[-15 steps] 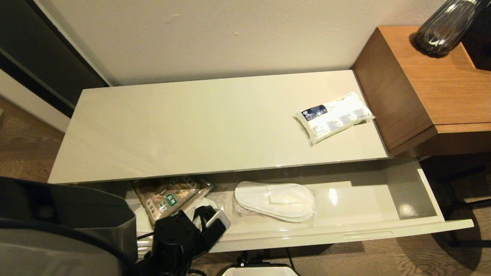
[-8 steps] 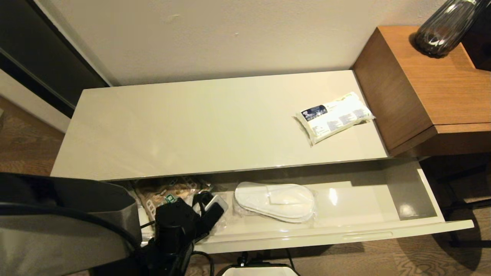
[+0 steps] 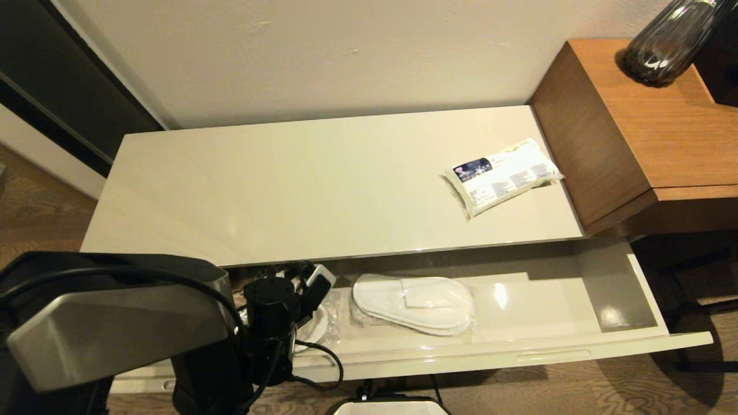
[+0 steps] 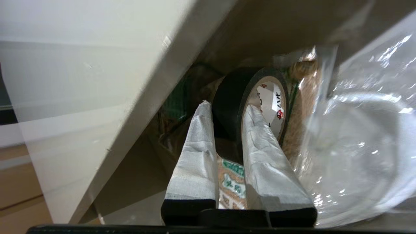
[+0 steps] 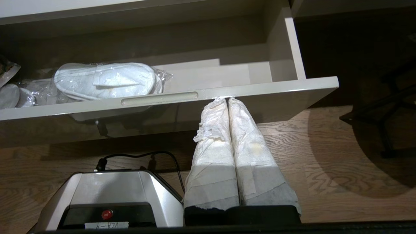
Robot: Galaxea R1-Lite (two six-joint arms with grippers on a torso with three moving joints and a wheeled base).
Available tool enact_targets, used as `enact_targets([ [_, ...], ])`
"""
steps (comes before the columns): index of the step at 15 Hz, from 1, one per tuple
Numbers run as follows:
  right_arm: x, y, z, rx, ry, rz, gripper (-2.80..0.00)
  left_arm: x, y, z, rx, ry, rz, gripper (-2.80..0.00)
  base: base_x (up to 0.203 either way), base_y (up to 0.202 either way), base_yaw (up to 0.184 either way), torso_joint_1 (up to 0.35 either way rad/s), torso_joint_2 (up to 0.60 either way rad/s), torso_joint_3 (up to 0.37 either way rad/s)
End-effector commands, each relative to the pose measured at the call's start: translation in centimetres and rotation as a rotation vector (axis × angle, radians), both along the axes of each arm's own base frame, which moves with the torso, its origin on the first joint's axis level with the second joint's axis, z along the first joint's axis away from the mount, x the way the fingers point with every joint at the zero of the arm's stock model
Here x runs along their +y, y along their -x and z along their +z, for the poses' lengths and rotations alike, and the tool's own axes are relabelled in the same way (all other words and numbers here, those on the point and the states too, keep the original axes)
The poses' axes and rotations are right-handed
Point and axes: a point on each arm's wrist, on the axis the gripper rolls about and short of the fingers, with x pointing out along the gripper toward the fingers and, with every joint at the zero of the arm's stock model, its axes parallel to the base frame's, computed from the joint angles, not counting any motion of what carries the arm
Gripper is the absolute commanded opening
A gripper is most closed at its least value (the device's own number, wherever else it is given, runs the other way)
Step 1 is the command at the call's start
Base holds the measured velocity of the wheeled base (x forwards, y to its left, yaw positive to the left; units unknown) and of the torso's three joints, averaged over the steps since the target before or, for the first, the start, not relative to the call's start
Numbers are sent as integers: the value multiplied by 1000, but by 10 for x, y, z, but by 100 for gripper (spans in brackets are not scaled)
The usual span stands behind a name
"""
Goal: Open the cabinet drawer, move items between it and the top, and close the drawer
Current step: Put the adhesive tape in the drawer
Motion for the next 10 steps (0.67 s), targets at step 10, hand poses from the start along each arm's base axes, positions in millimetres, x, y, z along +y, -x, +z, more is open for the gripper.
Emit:
enact_targets([
  [10,0,0,0,1,0,1,-280,34,57,-1,167,-69,-106,-280,0,0,0,0,0,0],
])
